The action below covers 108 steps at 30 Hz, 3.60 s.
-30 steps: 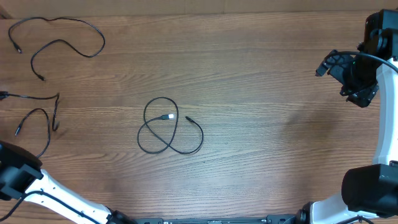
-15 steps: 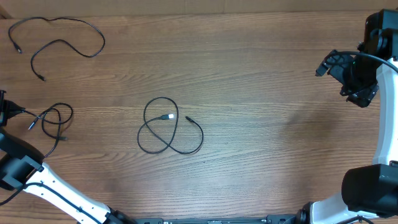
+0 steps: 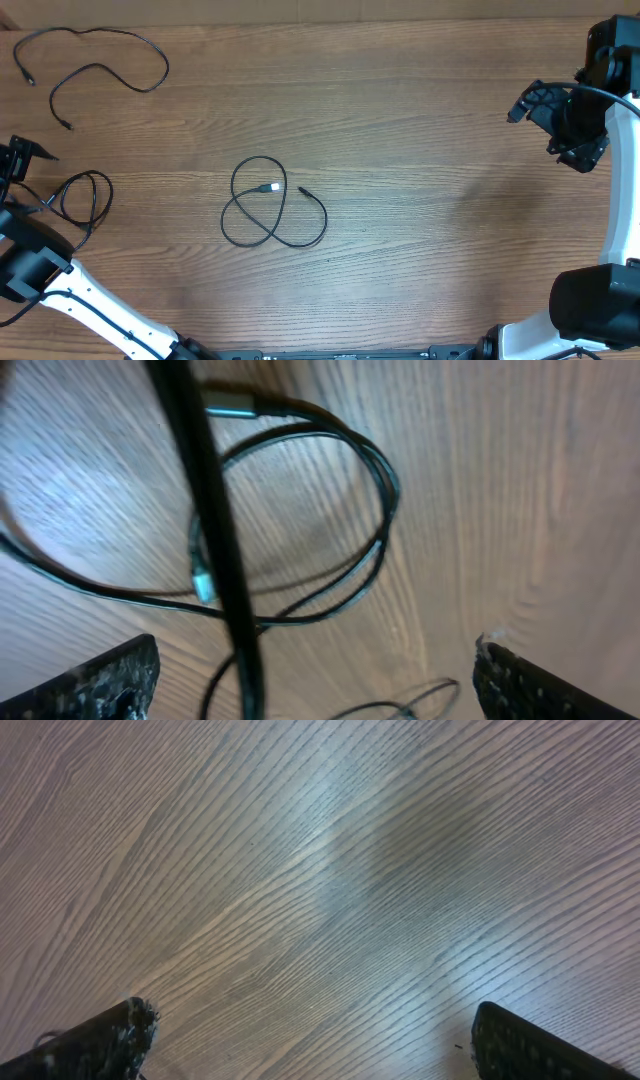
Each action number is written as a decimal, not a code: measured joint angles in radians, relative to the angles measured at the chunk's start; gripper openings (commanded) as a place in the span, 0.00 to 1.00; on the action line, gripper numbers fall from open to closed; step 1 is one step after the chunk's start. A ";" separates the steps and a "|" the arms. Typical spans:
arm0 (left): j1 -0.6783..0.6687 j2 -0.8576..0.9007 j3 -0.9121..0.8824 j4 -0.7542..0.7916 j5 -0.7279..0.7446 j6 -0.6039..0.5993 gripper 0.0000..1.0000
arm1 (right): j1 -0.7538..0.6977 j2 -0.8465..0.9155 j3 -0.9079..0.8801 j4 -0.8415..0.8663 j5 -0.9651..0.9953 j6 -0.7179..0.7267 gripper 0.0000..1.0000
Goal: Untangle cables
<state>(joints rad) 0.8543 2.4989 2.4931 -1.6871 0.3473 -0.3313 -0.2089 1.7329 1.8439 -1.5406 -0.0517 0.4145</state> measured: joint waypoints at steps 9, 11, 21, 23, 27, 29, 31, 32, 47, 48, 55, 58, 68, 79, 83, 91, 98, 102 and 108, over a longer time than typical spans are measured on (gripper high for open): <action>-0.067 0.000 0.000 0.016 -0.201 0.018 0.04 | 0.000 0.000 0.000 0.000 0.000 0.000 1.00; -0.092 0.000 0.000 0.039 -0.251 0.016 0.04 | 0.000 0.000 0.000 0.000 0.000 0.000 1.00; -0.206 0.026 0.000 0.118 -0.465 0.002 0.04 | 0.000 0.000 0.000 0.000 0.000 0.000 1.00; -0.227 0.045 0.000 0.147 -0.484 0.002 0.04 | 0.000 0.000 0.000 0.000 0.000 0.001 1.00; -0.271 0.079 0.000 0.206 -0.525 0.037 0.04 | 0.000 0.000 0.000 0.000 0.000 0.000 1.00; -0.298 0.090 0.000 0.227 -0.560 0.052 0.04 | 0.000 0.000 0.000 0.000 0.000 0.000 1.00; -0.320 0.097 0.000 0.246 -0.591 0.059 0.04 | 0.000 0.000 0.000 0.000 0.000 0.000 1.00; -0.328 0.099 0.000 0.254 -0.599 0.063 0.04 | 0.000 0.000 0.000 0.000 0.000 0.000 1.00; -0.328 0.139 0.009 0.124 -0.700 0.011 1.00 | 0.000 0.000 0.000 0.000 0.000 0.000 1.00; -0.324 0.139 0.017 0.108 -0.700 0.004 1.00 | 0.000 0.000 0.000 0.000 0.000 0.000 1.00; -0.316 0.096 0.172 0.072 -0.605 -0.099 1.00 | 0.000 0.000 0.000 0.000 0.000 0.000 1.00; -0.316 0.023 0.238 0.091 -0.472 -0.120 1.00 | 0.000 0.000 0.000 0.000 0.000 0.000 1.00; -0.318 -0.220 0.345 0.052 -0.330 -0.145 0.75 | 0.000 0.000 0.000 0.000 0.000 0.000 1.00; -0.312 -0.116 -0.027 0.163 -0.414 -0.138 0.17 | 0.000 0.000 0.000 0.000 0.000 0.000 1.00; -0.308 -0.102 -0.102 0.216 -0.417 -0.136 0.46 | 0.000 0.000 0.000 0.000 0.000 0.000 1.00; -0.304 -0.077 -0.119 0.259 -0.423 -0.133 0.60 | 0.000 0.000 0.000 0.000 0.000 0.000 1.00; -0.304 -0.075 -0.022 0.192 -0.423 -0.130 0.62 | 0.000 0.000 0.000 0.003 0.000 0.000 1.00; -0.304 -0.075 0.025 0.165 -0.463 -0.130 0.55 | 0.000 0.000 0.000 0.003 0.000 0.000 1.00; -0.297 -0.075 -0.017 0.167 -0.541 -0.126 0.36 | 0.000 0.000 0.000 0.003 0.000 0.000 1.00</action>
<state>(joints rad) 0.5575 2.4241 2.4763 -1.5200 -0.1940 -0.4576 -0.2089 1.7329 1.8439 -1.5375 -0.0517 0.4149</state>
